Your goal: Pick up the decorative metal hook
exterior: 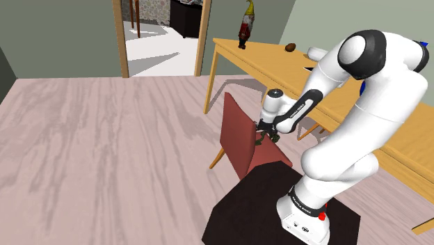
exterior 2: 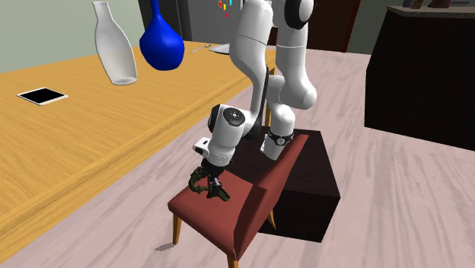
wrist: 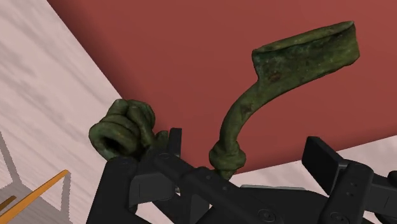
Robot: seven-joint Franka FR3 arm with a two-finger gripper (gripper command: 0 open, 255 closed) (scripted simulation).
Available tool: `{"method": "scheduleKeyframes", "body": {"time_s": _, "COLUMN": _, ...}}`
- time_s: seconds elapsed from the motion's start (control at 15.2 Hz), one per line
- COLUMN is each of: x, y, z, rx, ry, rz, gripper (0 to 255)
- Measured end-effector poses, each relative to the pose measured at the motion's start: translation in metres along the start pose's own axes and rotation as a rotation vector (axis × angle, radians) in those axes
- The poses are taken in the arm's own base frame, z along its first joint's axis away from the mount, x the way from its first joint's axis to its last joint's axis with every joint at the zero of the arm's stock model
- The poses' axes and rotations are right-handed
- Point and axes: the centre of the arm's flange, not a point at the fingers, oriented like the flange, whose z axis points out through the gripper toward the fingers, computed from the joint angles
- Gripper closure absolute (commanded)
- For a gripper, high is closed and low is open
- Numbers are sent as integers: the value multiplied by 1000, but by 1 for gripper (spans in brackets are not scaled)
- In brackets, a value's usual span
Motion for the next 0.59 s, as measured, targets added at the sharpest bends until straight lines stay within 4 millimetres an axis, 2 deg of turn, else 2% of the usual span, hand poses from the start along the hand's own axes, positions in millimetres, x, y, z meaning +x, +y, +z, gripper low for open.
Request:
{"method": "scheduleKeyframes", "body": {"time_s": 0.07, "x": -2, "y": -2, "z": 3, "rx": 2, "ry": 2, "rz": -5, "gripper": 0}}
{"method": "scheduleKeyframes", "body": {"time_s": 0.13, "x": -2, "y": -3, "z": 5, "rx": 2, "ry": 2, "rz": -6, "gripper": 255}}
{"method": "scheduleKeyframes", "body": {"time_s": 0.59, "x": -3, "y": -5, "z": 7, "rx": 4, "ry": 2, "rz": 1, "gripper": 255}}
